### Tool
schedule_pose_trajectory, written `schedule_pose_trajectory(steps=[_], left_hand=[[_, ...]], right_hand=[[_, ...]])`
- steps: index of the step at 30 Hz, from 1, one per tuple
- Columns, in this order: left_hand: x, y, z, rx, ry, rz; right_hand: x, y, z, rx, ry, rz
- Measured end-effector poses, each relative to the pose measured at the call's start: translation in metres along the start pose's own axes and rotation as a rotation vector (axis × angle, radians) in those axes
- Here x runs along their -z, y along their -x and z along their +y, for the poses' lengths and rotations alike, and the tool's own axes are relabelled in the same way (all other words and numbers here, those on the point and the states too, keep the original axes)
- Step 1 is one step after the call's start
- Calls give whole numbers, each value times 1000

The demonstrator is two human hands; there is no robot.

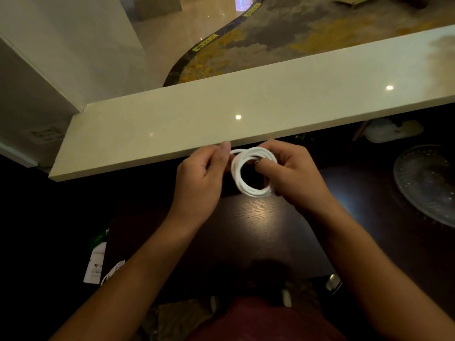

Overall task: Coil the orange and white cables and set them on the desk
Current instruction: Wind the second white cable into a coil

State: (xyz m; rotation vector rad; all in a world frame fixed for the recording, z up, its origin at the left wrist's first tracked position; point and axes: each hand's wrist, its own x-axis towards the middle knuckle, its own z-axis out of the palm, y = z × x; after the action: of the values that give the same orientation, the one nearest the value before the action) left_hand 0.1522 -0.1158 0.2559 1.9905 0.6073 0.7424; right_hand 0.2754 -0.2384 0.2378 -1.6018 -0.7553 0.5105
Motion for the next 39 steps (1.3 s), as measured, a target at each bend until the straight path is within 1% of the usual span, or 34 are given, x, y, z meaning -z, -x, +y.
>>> schedule_pose_trajectory(steps=[2,3,5,6,8,11,14,17,21,25,28,30,33,35,37,38,39], left_hand=[[11,-3,-5,51,-86,-64],[15,-4,-5,119,-37,-117],[21,-2,1,301,239,-209],[22,-1,3,347,341,-236],[21,3,1,305,378,-265],[17,14,-1,248,313,-292],[10,21,-4,243,282,-256],[5,21,-5,239,309,-217],[5,19,-2,246,285,-320],[5,21,1,234,209,-316],[4,24,-2,220,191,-369],[6,23,-6,251,238,-415],[9,22,-9,302,375,-479],[10,23,-11,307,382,-478],[11,25,-12,302,363,-459],[11,26,-12,303,362,-451],[12,27,-11,298,360,-437]], right_hand=[[2,1,2,55,132,85],[1,3,4,85,201,111],[-5,6,6,132,314,153],[-8,7,7,144,349,171],[-11,7,8,144,388,199],[-12,4,9,123,413,231],[-14,7,6,141,390,219],[-15,9,0,161,256,156],[-13,11,0,129,80,35],[-10,13,-1,108,-55,-42],[-7,15,-4,79,-92,-133],[-7,15,-5,80,-18,-141],[-6,16,-6,59,120,-115],[-7,17,-4,81,260,-119],[-7,18,-3,139,463,-112],[-6,19,-4,149,492,-119],[-4,19,-4,135,457,-142]])
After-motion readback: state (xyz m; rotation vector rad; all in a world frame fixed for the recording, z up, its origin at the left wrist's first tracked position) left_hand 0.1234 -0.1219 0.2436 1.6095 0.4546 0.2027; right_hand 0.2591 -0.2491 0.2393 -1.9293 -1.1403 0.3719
